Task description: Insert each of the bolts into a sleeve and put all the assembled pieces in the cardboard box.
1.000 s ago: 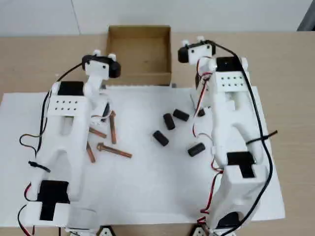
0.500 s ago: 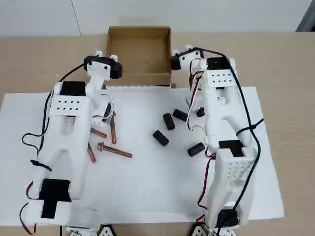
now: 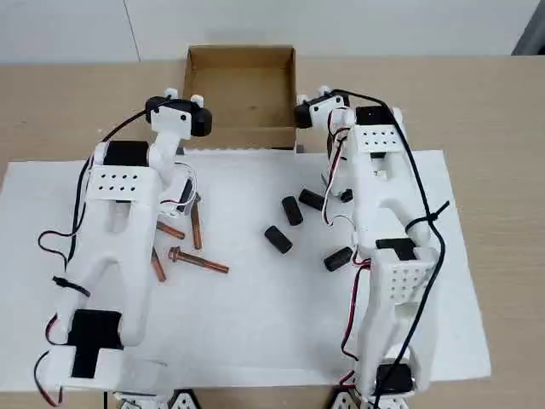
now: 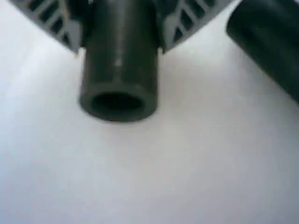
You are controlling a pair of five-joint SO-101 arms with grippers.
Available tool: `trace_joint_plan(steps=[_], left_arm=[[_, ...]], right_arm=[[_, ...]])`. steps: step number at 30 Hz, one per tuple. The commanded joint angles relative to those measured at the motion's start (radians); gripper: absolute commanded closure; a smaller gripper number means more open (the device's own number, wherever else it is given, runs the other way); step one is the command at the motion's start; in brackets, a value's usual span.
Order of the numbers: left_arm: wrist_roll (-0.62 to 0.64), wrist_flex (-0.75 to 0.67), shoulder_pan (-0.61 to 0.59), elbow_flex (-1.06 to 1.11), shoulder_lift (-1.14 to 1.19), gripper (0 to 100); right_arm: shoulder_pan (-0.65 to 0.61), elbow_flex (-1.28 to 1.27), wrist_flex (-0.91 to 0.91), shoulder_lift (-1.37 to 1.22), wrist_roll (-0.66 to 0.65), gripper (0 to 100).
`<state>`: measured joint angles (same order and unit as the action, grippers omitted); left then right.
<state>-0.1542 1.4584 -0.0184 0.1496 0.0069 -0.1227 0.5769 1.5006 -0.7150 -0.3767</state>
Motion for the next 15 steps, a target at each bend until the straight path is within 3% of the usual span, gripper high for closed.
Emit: trace_joint_plan(steps=[1, 12, 15], left_arm=[[0.006, 0.009, 0.003, -0.036, -0.003, 91], [0.005, 0.003, 0.003, 0.022, -0.002, 91], [0.005, 0.003, 0.003, 0.047, -0.002, 91]], right_arm=[[-0.005, 0.012, -0.024, -0.021, -0.012, 89.8], [-0.007, 0.012, -0.033, -0.091, -0.054, 89.9], [-0.005, 0.012, -0.031, -0.093, -0.064, 95.0]])
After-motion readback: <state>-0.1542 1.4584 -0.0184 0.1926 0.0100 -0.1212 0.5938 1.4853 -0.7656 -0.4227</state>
